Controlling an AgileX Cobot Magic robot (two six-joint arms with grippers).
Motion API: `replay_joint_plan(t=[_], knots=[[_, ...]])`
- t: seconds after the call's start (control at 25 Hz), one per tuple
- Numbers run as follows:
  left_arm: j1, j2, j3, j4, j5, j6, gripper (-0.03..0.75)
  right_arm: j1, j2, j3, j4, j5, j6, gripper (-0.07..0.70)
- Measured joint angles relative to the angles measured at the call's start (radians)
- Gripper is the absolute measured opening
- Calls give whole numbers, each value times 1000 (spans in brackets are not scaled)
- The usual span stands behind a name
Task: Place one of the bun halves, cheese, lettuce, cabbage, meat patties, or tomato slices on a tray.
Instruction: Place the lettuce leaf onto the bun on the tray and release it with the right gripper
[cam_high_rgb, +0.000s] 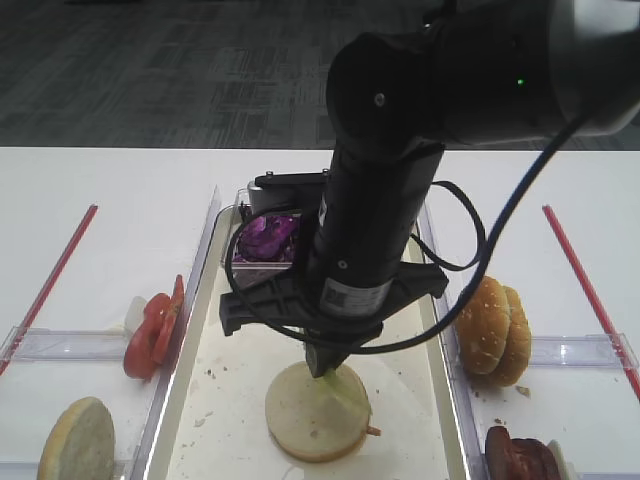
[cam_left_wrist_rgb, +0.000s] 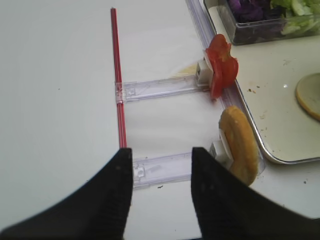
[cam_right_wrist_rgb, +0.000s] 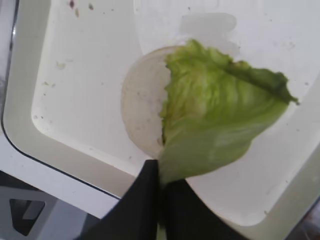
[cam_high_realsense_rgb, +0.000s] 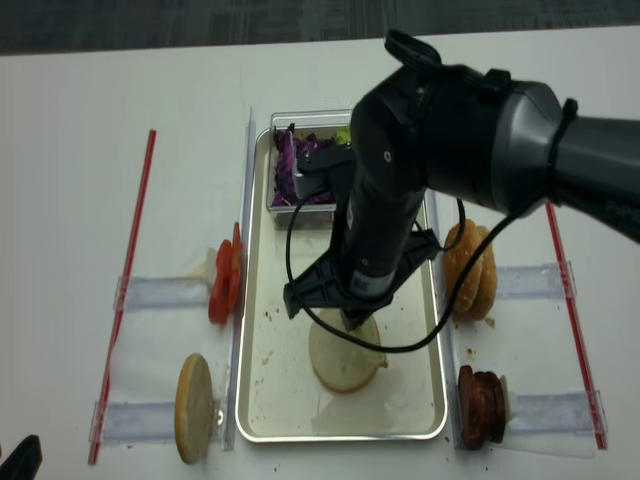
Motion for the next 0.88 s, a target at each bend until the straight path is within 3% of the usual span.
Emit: replay_joint_plan(t=[0.28,0.88], knots=[[0,0,0,0,0,0,270,0,41,9,29,-85,-16,39],[0,0,0,0,0,0,270,0,166,11,78,-99,-30,39]])
